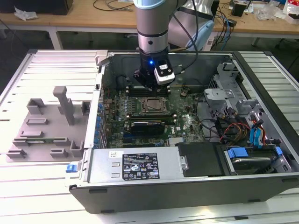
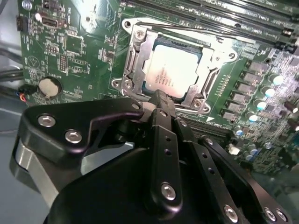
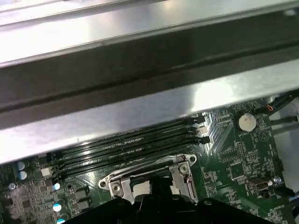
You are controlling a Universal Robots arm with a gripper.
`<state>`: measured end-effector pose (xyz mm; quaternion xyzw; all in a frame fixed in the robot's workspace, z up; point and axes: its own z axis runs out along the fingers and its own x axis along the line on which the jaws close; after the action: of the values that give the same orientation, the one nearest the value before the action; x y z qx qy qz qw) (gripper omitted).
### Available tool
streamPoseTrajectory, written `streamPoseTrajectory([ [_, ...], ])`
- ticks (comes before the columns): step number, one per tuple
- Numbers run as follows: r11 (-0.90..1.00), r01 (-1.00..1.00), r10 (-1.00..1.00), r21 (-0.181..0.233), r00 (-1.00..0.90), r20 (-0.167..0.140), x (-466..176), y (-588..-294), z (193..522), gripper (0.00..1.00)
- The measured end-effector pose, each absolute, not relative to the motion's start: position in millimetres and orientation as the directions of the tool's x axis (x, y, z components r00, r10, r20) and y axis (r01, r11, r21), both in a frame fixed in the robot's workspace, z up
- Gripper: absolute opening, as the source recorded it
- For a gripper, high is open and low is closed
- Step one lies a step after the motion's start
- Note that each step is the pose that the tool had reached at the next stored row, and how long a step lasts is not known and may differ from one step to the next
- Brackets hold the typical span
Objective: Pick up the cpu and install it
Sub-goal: 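Install the first cpu locking lever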
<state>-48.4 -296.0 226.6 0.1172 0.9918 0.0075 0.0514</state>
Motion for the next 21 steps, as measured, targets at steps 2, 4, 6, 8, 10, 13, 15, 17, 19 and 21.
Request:
streamPoseTrajectory([
  [2,0.981,0.193,0.192,0.007,-0.976,-0.098,-48.4,-296.0,226.3,0.11],
  [4,0.985,0.174,0.172,-0.016,-0.980,-0.099,-48.4,-296.0,226.3,0.11],
  [6,0.989,0.142,0.136,-0.051,-0.986,-0.098,-48.4,-296.0,226.2,0.11],
  [8,0.991,0.120,0.114,-0.057,-0.989,-0.096,-48.4,-296.1,226.1,0.11],
  [10,0.993,0.098,0.092,-0.059,-0.991,-0.095,-48.6,-296.3,225.8,0.11],
  [13,0.996,0.065,0.059,-0.060,-0.994,-0.094,-48.9,-297.7,225.3,0.11],
  [15,0.997,0.040,0.034,-0.060,-0.995,-0.094,-50.0,-302.7,224.7,0.11],
  [17,0.998,0.031,0.025,-0.060,-0.995,-0.094,-51.1,-307.0,224.5,0.11],
  [19,0.998,0.025,0.020,-0.060,-0.995,-0.094,-52.0,-309.8,224.3,0.11],
  [21,0.998,0.022,0.017,-0.060,-0.995,-0.094,-52.6,-311.2,224.2,0.11],
])
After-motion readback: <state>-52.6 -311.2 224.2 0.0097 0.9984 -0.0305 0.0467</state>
